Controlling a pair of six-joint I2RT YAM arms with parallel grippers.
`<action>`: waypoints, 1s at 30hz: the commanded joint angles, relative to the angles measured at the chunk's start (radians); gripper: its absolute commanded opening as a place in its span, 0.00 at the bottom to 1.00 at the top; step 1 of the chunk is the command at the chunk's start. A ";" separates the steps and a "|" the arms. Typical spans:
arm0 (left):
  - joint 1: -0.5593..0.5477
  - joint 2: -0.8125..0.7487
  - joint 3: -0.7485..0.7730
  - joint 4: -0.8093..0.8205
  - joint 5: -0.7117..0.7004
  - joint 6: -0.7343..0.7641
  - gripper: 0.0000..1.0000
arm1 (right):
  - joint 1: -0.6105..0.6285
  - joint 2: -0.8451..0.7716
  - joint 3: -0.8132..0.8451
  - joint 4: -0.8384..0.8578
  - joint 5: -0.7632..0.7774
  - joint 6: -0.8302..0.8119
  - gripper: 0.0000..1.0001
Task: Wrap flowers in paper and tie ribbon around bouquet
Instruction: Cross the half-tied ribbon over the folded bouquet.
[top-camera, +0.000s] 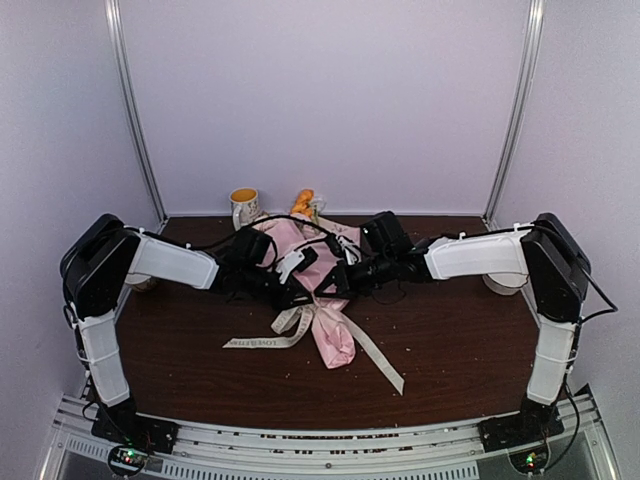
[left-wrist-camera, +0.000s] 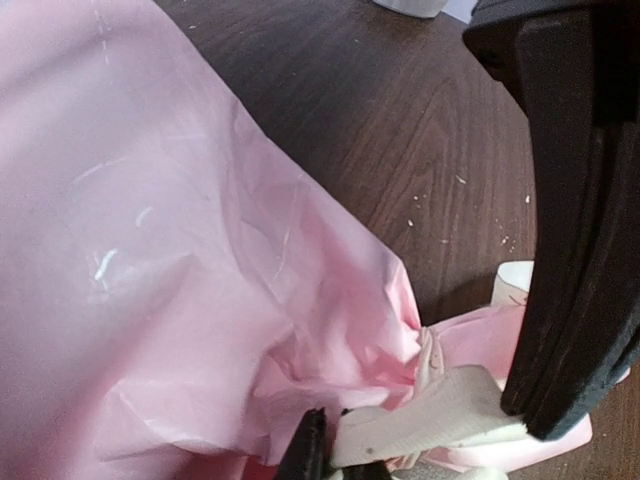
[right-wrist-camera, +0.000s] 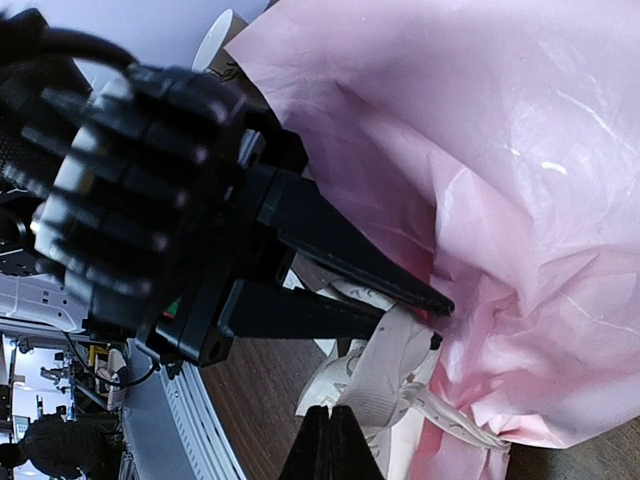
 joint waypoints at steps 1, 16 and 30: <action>-0.002 0.005 0.020 0.002 -0.010 0.004 0.02 | 0.005 -0.062 -0.009 0.067 -0.086 0.000 0.01; -0.003 -0.031 -0.018 0.032 -0.008 0.004 0.00 | -0.092 0.020 0.092 -0.094 0.061 -0.053 0.18; -0.003 -0.028 -0.019 0.025 -0.012 0.008 0.00 | -0.063 0.192 0.239 -0.185 -0.173 -0.151 0.14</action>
